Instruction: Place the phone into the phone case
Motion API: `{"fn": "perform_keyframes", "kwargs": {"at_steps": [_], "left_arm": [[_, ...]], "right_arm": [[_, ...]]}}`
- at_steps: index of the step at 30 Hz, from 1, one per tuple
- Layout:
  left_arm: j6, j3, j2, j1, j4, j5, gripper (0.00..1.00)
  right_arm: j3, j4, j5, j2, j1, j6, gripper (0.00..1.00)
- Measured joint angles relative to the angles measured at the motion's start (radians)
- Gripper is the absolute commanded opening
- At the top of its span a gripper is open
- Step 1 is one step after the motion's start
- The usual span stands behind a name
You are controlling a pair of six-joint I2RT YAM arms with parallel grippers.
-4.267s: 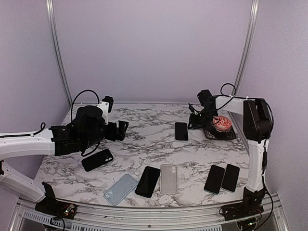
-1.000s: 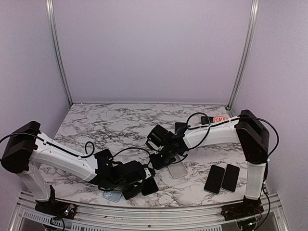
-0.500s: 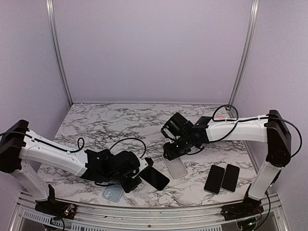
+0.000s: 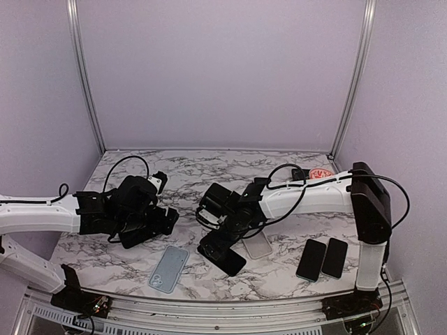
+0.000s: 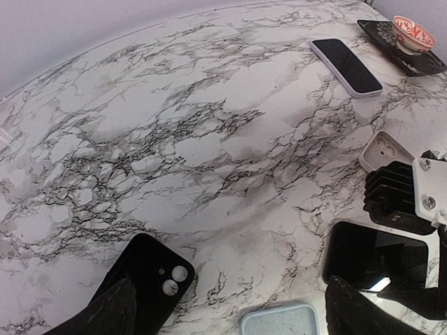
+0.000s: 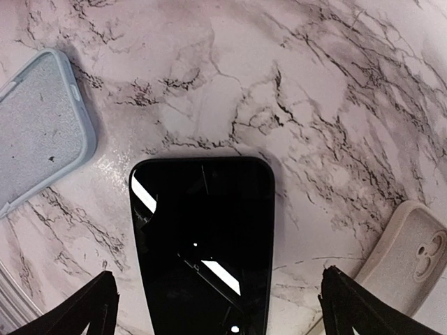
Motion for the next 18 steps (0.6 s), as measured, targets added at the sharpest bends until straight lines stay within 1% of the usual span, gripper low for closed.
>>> {"fn": "perform_keyframes", "kwargs": {"at_steps": [5, 10, 12, 15, 18], "left_arm": [[-0.014, 0.000, 0.048, 0.006, -0.008, -0.003, 0.97], [-0.013, 0.012, 0.126, 0.006, -0.017, 0.000, 0.97], [-0.013, 0.014, 0.143, 0.006, -0.018, 0.003, 0.97], [-0.012, 0.017, 0.154, 0.006, -0.018, 0.005, 0.97], [-0.006, 0.032, 0.178, 0.006, -0.019, 0.005, 0.97]], "right_arm": [[0.077, -0.080, 0.002, 0.089, 0.001, -0.035, 0.99], [0.118, -0.166, -0.033, 0.138, 0.009, -0.054, 0.99], [0.143, -0.194, -0.040, 0.151, 0.011, -0.057, 0.97], [0.164, -0.220, -0.050, 0.164, 0.011, -0.060, 0.90], [0.182, -0.246, -0.061, 0.174, 0.011, -0.062, 0.75]]}}
